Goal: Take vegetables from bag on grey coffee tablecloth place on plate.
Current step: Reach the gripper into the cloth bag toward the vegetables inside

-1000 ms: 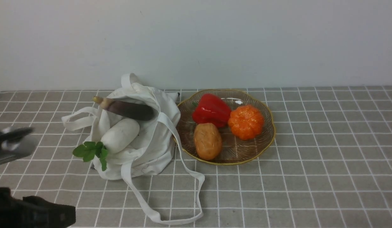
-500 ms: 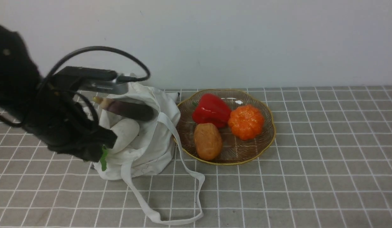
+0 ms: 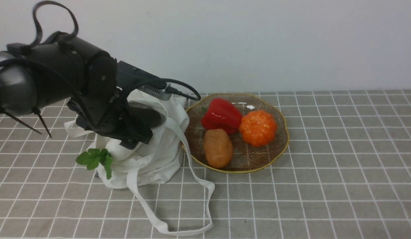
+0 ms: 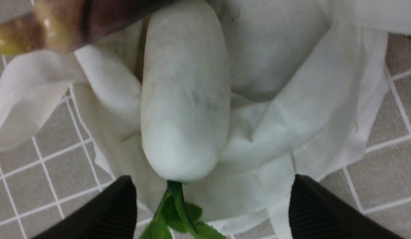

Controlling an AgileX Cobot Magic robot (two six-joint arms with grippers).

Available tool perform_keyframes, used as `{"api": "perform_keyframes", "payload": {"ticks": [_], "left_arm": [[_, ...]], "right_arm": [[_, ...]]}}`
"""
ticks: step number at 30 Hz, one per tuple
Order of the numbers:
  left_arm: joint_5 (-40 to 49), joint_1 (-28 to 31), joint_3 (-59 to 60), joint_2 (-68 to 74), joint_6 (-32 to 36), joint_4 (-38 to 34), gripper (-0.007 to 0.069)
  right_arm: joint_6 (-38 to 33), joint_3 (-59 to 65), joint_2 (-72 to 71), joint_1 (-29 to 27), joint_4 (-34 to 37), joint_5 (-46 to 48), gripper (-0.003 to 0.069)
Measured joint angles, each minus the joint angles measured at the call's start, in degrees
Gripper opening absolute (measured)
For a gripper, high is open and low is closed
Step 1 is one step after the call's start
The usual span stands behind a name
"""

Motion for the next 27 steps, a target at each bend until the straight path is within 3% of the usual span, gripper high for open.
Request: {"api": "perform_keyframes", "payload": {"ticks": [9,19,22,27], "left_arm": [[-3.16,0.0,-0.11,5.36,-0.07,3.27,0.059],[-3.27,0.0,-0.11,9.86,-0.35,5.84,0.0485],[-3.32,0.0,-0.18,10.03,-1.61,5.97,0.0405],[-3.29,-0.06,-0.26,10.13,-4.1,6.82,0.0182]], "right_arm": [[0.0,0.0,0.0,0.0,0.0,0.0,-0.0015],[0.0,0.0,0.0,0.0,0.0,0.0,-0.0015],[0.0,0.0,0.0,0.0,0.0,0.0,-0.0015],[0.0,0.0,0.0,0.0,0.0,0.0,-0.0015]]}}
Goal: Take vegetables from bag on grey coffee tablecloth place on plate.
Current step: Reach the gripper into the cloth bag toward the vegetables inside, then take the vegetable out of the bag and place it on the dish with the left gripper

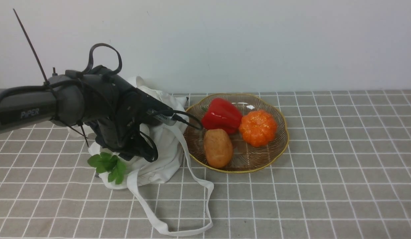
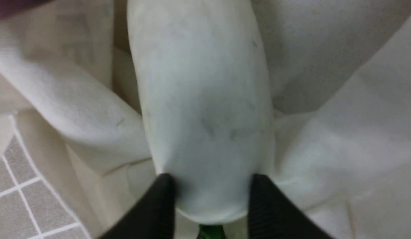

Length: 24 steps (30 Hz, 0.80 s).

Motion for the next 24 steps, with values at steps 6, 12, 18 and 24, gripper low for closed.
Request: {"api": "perform_keyframes", "payload": {"ticks": [6,12,18,24], "left_arm": [[0.47,0.0,-0.13,-0.28,-0.76,0.3,0.0],[1.67,0.0,-0.13,-1.33,-0.88,0.04,-0.0005],[3.16,0.0,-0.05,-4.06,-5.97,-0.13,0.0009],[0.71,0.0,-0.05,-3.37,-8.37,-0.13,0.0147]], "right_arm": [[0.0,0.0,0.0,0.0,0.0,0.0,-0.0015],[0.0,0.0,0.0,0.0,0.0,0.0,-0.0015],[0.0,0.0,0.0,0.0,0.0,0.0,-0.0015],[0.0,0.0,0.0,0.0,0.0,0.0,-0.0015]]}}
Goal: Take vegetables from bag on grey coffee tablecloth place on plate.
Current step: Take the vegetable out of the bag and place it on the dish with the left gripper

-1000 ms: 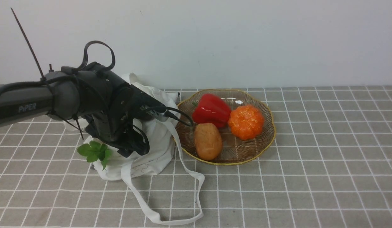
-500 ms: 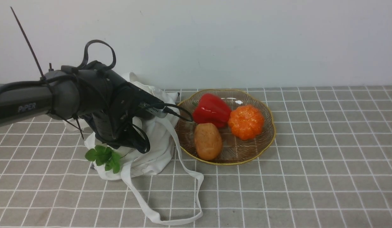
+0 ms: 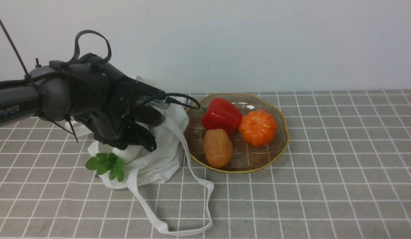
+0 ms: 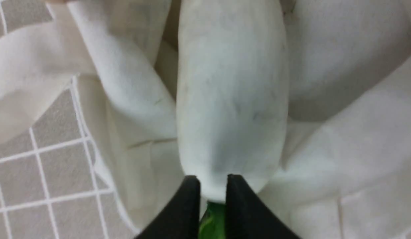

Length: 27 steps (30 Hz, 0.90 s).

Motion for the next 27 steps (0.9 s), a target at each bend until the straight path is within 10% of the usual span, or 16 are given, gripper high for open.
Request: {"api": "perform_keyframes", "payload": {"ticks": [10,27], "left_arm": [[-7.49,0.0,0.0,4.33,-0.56,0.49,0.0555],[-5.82,0.0,0.0,6.28,-4.38,1.83,0.045]], "right_arm": [[0.0,0.0,0.0,0.0,0.0,0.0,-0.0015],[0.0,0.0,0.0,0.0,0.0,0.0,-0.0015]]}}
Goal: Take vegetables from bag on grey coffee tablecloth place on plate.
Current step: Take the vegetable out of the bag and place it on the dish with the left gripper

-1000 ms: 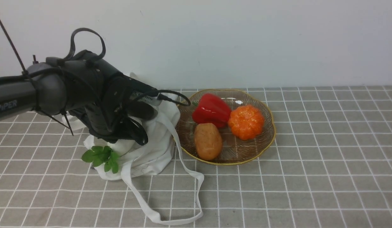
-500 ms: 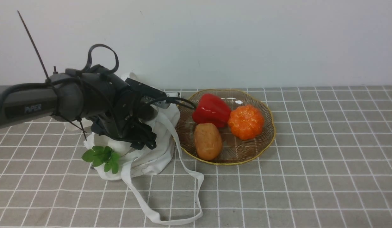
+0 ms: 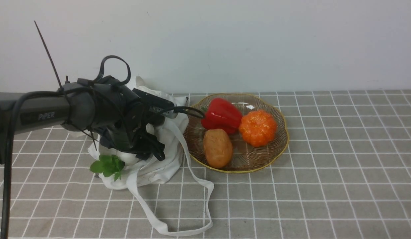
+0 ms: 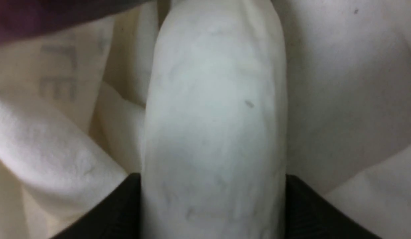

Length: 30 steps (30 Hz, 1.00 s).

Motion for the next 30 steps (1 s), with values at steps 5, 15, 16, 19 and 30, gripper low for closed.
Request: {"api": "perform_keyframes", "payload": {"ticks": [5,15,16,19,30], "left_arm": [[8.56,0.0,0.11,-4.92,-0.07,-1.0,0.045],[21.96,0.0,0.11,-22.75,6.45,-13.78,0.045],[22.21,0.0,0.11,-24.64,7.2,-14.93,0.045],[19.81,0.0,0.11,-29.38,7.93,-18.75,0.045],[13.46,0.0,-4.55,-22.62,21.37,-44.37,0.045]], "right_arm": [[0.0,0.0,0.0,0.0,0.0,0.0,-0.0015],[0.0,0.0,0.0,0.0,0.0,0.0,-0.0015],[0.0,0.0,0.0,0.0,0.0,0.0,-0.0015],[0.0,0.0,0.0,0.0,0.0,0.0,-0.0015],[0.0,0.0,0.0,0.0,0.0,0.0,-0.0015]]}}
